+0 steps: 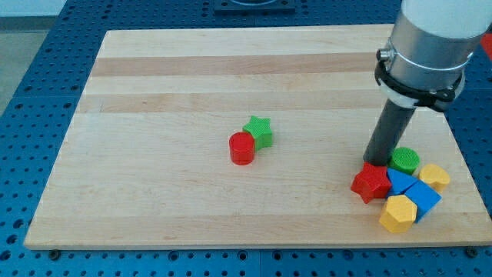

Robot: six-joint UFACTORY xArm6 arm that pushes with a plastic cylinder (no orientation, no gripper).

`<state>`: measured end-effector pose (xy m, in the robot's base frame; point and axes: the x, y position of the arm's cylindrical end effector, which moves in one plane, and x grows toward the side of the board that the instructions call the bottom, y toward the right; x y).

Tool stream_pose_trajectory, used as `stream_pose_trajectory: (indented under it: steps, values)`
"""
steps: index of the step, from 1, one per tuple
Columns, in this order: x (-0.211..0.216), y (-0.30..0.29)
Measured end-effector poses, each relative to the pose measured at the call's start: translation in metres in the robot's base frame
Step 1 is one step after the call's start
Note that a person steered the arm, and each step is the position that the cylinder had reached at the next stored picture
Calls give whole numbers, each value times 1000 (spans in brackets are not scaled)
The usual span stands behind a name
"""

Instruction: Move green star towards red star

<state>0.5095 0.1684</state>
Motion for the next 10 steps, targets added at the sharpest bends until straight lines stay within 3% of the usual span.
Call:
stream_pose_trajectory:
  steps: [1,3,4,5,10]
  values:
    - [-26,-14]
    - [-139,-150]
    - [-118,-215]
    - [-78,-217]
    - [6,-92]
